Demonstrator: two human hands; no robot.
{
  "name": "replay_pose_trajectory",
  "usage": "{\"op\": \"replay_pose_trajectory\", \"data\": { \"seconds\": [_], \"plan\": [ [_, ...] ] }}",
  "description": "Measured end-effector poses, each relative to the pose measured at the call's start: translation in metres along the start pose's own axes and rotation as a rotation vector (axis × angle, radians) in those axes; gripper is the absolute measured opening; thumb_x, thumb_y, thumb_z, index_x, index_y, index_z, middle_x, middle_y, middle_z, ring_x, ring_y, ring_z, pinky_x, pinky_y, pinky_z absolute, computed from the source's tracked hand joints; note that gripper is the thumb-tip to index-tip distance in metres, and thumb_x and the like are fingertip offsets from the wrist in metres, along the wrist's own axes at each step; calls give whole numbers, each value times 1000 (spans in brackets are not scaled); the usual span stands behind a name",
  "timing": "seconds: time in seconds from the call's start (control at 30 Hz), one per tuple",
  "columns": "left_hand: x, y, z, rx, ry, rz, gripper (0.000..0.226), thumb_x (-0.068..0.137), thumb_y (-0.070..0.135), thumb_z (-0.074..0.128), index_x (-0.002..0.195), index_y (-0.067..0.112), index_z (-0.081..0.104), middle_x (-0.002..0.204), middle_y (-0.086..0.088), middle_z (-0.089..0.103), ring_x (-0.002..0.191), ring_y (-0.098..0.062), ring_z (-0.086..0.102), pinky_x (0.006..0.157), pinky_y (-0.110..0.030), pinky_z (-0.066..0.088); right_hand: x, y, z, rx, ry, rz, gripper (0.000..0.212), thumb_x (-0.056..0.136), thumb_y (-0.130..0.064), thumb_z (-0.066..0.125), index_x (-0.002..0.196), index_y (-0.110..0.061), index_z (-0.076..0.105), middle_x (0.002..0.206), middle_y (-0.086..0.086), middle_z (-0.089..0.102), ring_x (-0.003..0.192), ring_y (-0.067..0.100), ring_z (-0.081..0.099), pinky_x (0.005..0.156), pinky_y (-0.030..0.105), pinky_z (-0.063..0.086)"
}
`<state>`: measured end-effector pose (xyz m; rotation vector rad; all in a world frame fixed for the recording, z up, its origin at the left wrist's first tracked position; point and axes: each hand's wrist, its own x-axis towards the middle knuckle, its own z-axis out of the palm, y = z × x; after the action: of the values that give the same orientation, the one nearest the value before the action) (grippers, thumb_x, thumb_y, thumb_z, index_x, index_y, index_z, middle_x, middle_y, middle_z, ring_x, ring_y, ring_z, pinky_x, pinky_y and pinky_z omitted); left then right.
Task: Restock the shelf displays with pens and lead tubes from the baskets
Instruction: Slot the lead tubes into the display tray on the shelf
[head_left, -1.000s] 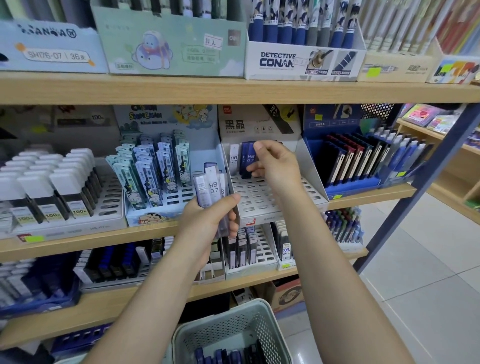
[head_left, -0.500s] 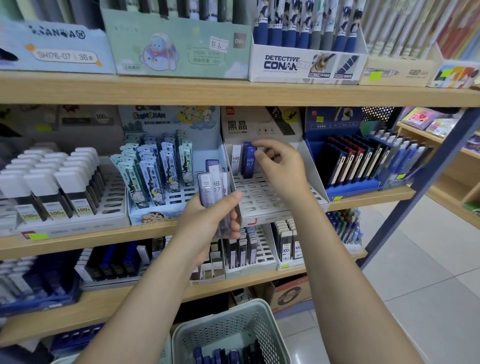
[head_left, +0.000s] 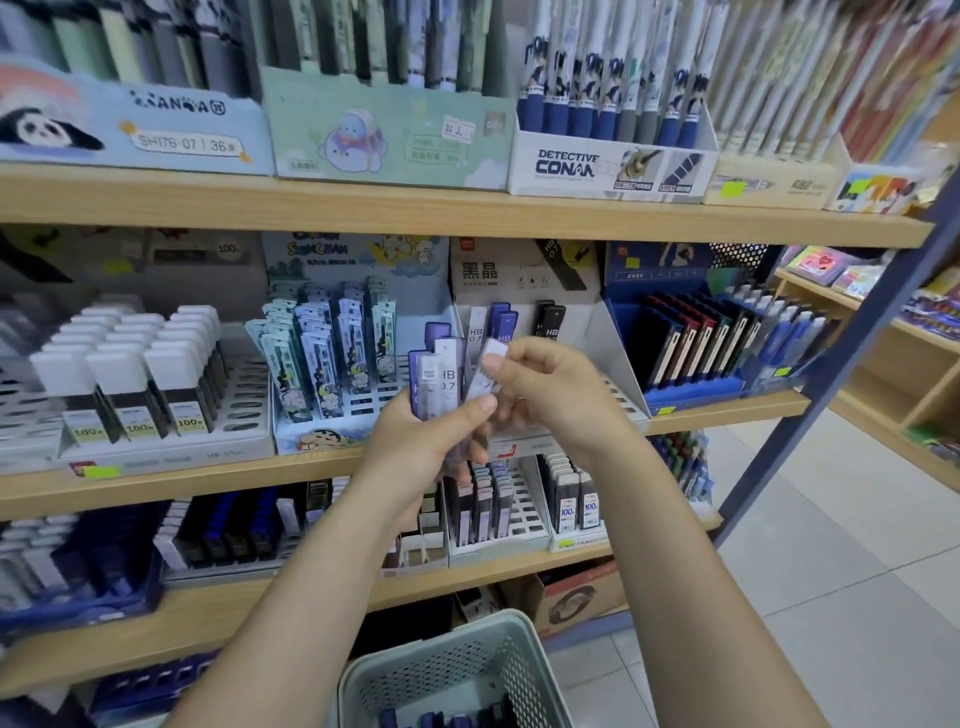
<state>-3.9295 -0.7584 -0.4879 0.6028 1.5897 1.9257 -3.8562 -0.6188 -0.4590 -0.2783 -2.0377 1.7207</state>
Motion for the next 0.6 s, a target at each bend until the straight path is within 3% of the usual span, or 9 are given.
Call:
{"op": "replay_pose_trajectory", "data": {
  "seconds": [0.13,0.23,0.43,0.6],
  "plan": [
    [0,-2,-5,9,26,-14,23,88,18,75,102,4,64,73,-7,70,54,-17,62,39,-23,39,-6,14,-3,377,128,-6,10,101,-16,55,92,-13,58,67,0,68,57,14,63,52,21,51],
    [6,-6,-9,13,70,-13,16,90,21,74,97,10,63,69,-5,65,51,-17,57,40,-23,34,2,17,-5,478,211,-59,10,103,-18,51,101,-11,58,78,8,72,67,18,69,61,24,58],
    [16,-7,-11,-17,55,-18,14,96,22,65,98,11,57,70,-5,62,53,-15,54,39,-21,34,27,17,-8,346,308,-65,18,106,-26,48,106,-14,61,101,18,71,87,28,72,77,34,59],
    [18,-8,-7,-43,23,-36,11,97,19,65,99,10,59,75,-7,62,53,-14,54,39,-20,34,34,15,-6,316,230,-1,11,103,-17,53,103,-14,63,84,1,73,87,25,72,84,35,60]
  ]
}}
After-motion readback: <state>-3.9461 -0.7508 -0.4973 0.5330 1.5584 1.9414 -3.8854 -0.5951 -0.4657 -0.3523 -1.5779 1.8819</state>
